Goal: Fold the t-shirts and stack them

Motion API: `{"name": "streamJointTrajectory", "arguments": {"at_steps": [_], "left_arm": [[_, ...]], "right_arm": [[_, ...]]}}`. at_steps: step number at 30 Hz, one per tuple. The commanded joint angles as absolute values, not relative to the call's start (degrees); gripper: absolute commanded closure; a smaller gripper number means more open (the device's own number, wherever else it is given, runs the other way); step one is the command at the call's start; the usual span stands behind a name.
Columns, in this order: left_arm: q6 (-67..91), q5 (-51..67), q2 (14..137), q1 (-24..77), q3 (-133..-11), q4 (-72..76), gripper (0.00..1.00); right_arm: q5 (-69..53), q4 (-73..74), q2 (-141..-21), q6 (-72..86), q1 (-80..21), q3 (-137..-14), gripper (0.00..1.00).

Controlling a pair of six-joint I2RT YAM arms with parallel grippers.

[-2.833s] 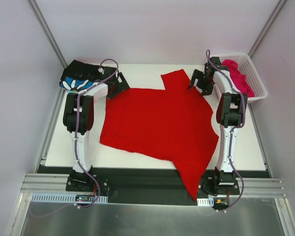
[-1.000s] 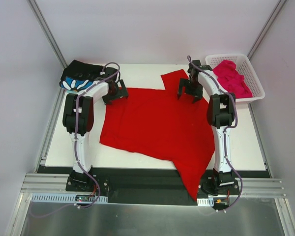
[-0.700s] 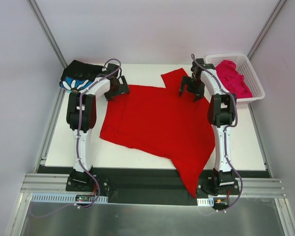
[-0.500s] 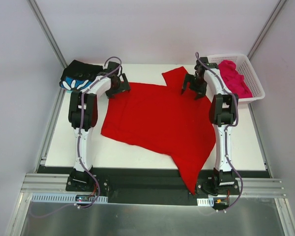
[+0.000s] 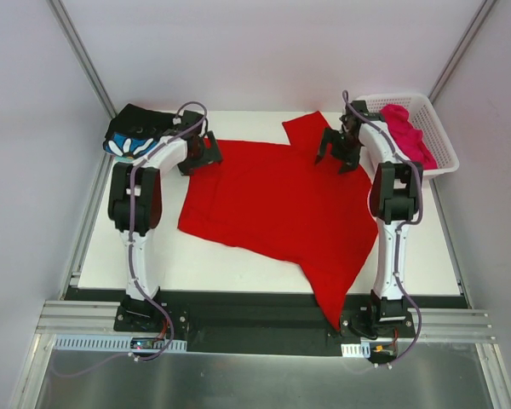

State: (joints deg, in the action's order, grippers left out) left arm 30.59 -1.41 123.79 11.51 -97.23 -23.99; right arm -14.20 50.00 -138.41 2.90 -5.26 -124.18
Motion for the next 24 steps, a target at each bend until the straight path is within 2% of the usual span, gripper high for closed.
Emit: {"name": "streamJointTrajectory", "arguments": {"at_steps": [1, 5, 12, 18, 21, 24], "left_arm": [[30.32, -2.03, 106.99, 10.9, -89.75, -22.76, 0.01], [31.46, -0.09, 95.66, 11.51, -79.14, -22.76, 0.01], [33.57, 2.55, 85.53, 11.87, -66.02, -22.94, 0.01], [31.73, -0.88, 80.07, 10.64, -60.82, -24.34, 0.01], [29.62, 2.1, 81.56, 10.46, -61.69, -25.31, 0.01], [27.43, 0.28, 84.37, 11.77, -63.89, -26.19, 0.01]], "right_arm": [[-14.86, 49.13, -121.07, 1.67, -9.92, -115.53, 0.04], [-13.72, 47.46, -110.96, 2.46, -12.21, -104.87, 0.04], [-17.14, 42.9, -105.82, 5.09, -19.23, -90.62, 0.04], [-18.81, 41.66, -110.03, 7.82, -28.9, -93.67, 0.04], [-18.55, 43.15, -112.32, 8.52, -32.25, -97.54, 0.04], [-17.93, 43.85, -111.54, 9.23, -33.4, -97.82, 0.04]]}}
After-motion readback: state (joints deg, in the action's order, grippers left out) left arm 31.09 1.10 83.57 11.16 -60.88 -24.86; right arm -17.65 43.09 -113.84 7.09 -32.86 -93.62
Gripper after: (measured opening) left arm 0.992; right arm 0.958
